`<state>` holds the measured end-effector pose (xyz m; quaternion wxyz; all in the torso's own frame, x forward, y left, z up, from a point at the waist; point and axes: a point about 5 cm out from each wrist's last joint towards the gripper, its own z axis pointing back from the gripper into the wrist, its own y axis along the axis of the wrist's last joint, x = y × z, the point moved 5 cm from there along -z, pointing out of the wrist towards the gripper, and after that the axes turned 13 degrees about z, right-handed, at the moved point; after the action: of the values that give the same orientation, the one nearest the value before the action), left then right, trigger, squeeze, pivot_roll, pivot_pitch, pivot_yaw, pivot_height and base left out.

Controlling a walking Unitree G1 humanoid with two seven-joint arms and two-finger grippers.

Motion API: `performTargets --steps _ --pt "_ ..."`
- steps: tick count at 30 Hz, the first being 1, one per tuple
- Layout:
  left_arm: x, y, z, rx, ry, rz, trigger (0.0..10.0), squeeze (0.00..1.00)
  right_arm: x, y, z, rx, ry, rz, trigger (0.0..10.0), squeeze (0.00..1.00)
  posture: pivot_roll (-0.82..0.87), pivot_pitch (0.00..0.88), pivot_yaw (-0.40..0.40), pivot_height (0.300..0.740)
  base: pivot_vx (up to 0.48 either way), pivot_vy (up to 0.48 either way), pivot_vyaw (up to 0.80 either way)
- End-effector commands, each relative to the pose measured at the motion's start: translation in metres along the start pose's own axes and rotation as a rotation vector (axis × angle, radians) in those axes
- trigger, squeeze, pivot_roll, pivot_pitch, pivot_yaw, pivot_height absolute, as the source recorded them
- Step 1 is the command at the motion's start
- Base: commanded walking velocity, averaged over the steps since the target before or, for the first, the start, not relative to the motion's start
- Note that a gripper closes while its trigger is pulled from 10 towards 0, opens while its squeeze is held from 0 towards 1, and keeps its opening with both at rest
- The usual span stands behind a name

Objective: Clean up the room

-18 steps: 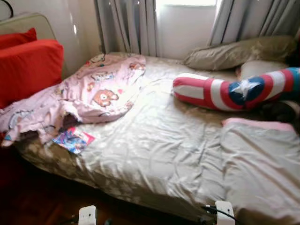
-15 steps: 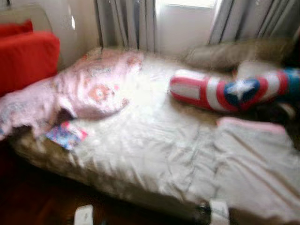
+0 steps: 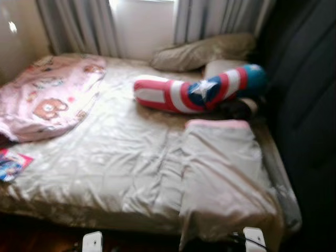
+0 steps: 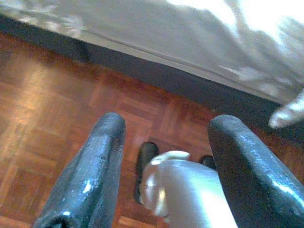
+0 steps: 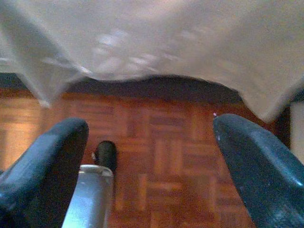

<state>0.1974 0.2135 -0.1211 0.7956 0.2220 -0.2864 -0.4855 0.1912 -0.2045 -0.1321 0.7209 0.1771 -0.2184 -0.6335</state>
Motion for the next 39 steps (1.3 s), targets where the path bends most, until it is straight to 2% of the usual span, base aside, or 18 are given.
performTargets --steps 1,5,10,15,19,26,37,39 --pt "0.0 -0.001 0.0 -0.006 0.005 0.005 10.0 0.0 0.009 0.001 0.001 0.006 -0.008 -0.011 10.0 0.0 0.13 0.0 -0.028 0.74 0.0 0.0 -0.69" --pt "0.001 -0.001 0.0 -0.007 0.003 0.007 10.0 0.0 0.014 0.002 0.001 0.009 -0.012 -0.008 10.0 0.0 0.13 0.0 -0.03 0.74 0.0 0.0 -0.69" --pt "0.001 -0.001 0.0 -0.009 0.002 0.005 10.0 0.0 0.012 0.007 0.001 0.028 -0.014 -0.013 10.0 0.0 0.13 0.0 -0.031 0.74 0.0 0.0 -0.42" --pt "0.001 -0.002 0.0 -0.01 0.001 0.004 10.0 0.0 0.001 0.011 -0.001 0.031 0.0 -0.009 10.0 0.0 0.14 0.0 -0.031 0.74 0.0 0.0 0.0" --pt "0.001 -0.003 0.0 -0.01 0.001 -0.005 10.0 0.0 -0.016 0.014 -0.003 0.039 0.023 -0.01 10.0 0.0 0.14 0.0 -0.031 0.74 0.0 -0.133 0.0" --pt "0.002 -0.003 0.0 -0.009 -0.001 -0.009 10.0 0.0 -0.028 0.013 -0.004 0.031 0.039 0.015 10.0 0.0 0.14 0.0 -0.03 0.74 0.0 -0.303 0.0" --pt "0.002 -0.003 0.0 -0.008 -0.002 -0.008 10.0 0.0 -0.029 0.012 -0.004 0.031 0.04 0.013 10.0 0.0 0.14 0.0 -0.03 0.74 0.0 -0.353 0.0" --pt "0.004 -0.002 0.0 -0.003 -0.002 -0.004 10.0 0.0 -0.018 0.008 -0.002 0.026 0.028 0.01 10.0 0.0 0.13 0.0 -0.031 0.74 0.0 0.0 0.0"
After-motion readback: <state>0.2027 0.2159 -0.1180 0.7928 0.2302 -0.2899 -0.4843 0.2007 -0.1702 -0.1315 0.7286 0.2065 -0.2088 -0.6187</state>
